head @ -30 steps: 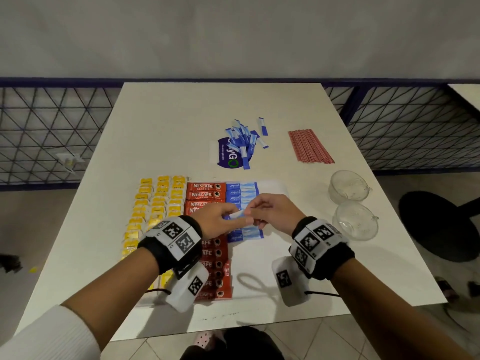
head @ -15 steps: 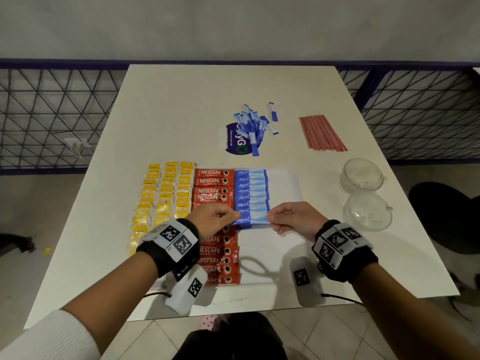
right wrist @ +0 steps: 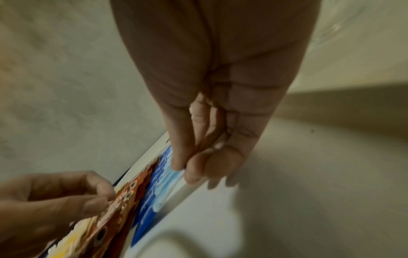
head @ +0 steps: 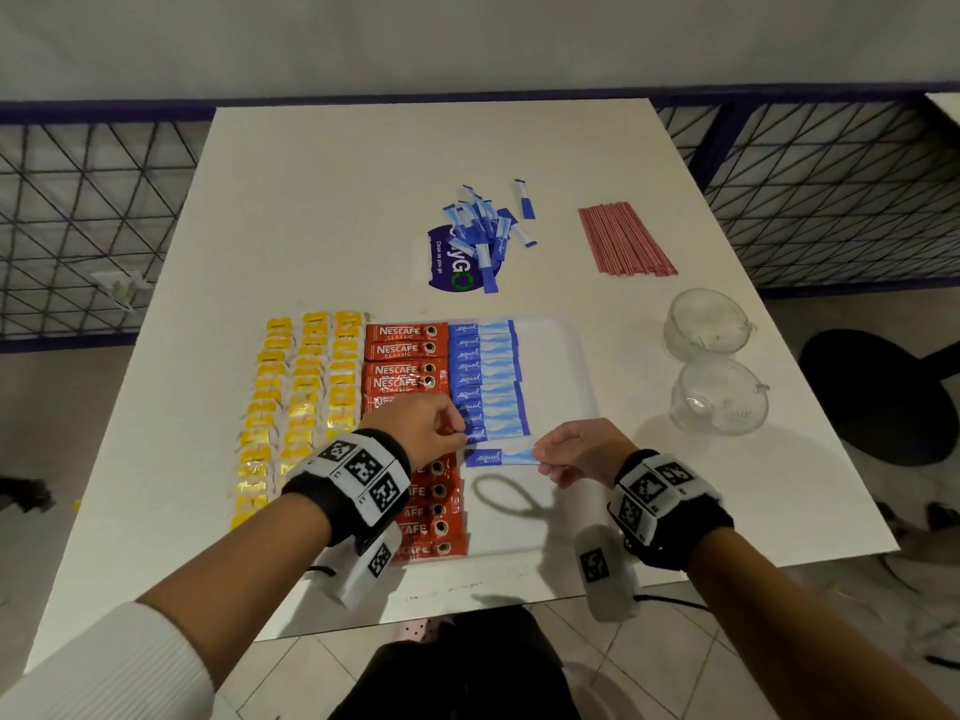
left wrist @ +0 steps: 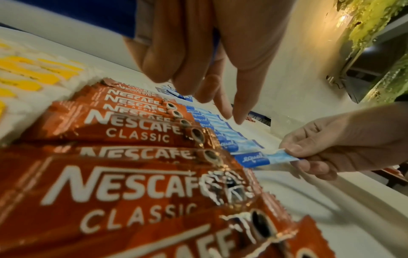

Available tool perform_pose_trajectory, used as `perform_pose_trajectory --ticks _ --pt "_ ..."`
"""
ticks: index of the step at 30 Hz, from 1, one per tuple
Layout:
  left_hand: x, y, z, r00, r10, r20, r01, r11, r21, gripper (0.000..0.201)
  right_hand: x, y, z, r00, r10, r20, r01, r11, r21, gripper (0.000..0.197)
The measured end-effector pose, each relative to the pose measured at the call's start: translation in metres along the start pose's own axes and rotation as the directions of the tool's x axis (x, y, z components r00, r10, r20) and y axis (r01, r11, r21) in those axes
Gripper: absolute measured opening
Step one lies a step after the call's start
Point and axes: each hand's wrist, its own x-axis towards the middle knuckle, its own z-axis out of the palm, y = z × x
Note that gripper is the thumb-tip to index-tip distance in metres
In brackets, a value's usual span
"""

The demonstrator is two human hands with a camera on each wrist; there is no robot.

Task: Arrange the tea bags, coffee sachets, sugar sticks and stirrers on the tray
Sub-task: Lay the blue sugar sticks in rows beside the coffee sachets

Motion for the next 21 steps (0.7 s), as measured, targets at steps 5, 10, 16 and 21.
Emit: perform_pose_trajectory --ticks 5,10,16,21 --pt "0.003 0.007 0.004 0.996 0.013 0.083 -0.026 0.987 0.156 0.022 0.008 -0.006 0.012 0.999 0.032 -0.030 -0.035 0.992 -0.119 0.014" --pt "0.004 0.011 0.009 0.995 0.027 0.101 -0.053 0.964 0.262 0.025 0.014 -0.007 0.013 0.998 0.045 -0.051 -0.051 0.990 -0.132 0.014" --pt "0.005 0.011 0.011 0.996 0.031 0.083 -0.054 0.955 0.291 0.023 0.019 -0.007 0.014 0.993 0.072 -0.088 -0.084 0.986 -0.144 0.019" --pt "0.006 0.012 0.011 0.997 0.023 0.071 -0.043 0.956 0.290 0.026 0.022 -0.008 0.013 0.991 0.089 -0.103 -0.103 0.985 -0.138 0.020"
